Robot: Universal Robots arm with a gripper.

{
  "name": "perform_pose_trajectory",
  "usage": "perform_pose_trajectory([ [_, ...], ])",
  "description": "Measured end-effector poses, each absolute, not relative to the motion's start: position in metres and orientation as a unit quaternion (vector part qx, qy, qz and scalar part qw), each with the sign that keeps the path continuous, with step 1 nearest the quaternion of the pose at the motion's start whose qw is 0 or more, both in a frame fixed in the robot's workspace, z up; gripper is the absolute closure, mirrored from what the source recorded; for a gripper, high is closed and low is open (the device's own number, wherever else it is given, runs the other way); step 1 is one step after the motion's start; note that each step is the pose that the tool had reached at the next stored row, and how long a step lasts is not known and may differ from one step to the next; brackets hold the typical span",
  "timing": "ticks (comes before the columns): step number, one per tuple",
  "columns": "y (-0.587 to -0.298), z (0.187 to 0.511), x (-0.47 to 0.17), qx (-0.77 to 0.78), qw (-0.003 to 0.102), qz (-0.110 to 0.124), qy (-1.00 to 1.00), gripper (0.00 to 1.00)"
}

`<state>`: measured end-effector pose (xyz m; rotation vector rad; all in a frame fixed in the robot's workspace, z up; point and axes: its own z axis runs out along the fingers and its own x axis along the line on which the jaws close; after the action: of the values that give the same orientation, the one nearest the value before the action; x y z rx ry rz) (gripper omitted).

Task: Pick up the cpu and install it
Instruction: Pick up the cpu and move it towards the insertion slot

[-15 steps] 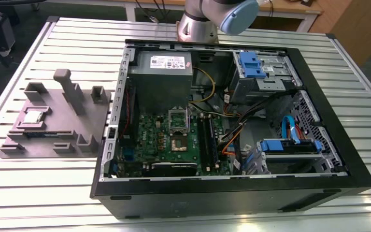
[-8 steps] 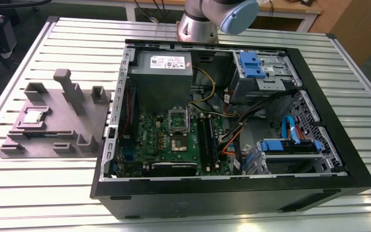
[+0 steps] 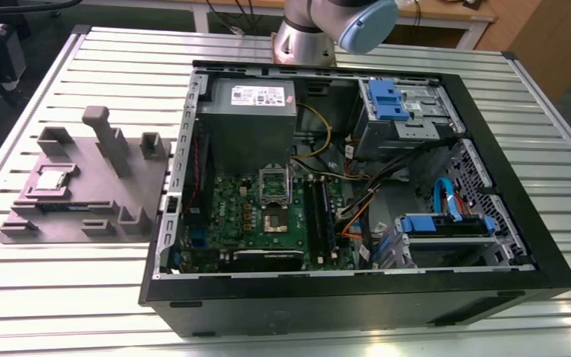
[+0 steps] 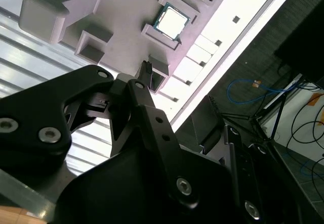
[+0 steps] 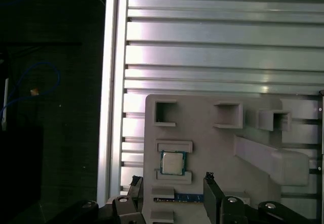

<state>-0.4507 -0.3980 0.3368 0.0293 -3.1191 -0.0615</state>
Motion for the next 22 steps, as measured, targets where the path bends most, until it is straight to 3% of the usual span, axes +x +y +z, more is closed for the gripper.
perform_pose_trajectory([
  [22,-0.3979,0.3326,-0.4507,0.024,0.011,-0.020,-0.999,0.41],
])
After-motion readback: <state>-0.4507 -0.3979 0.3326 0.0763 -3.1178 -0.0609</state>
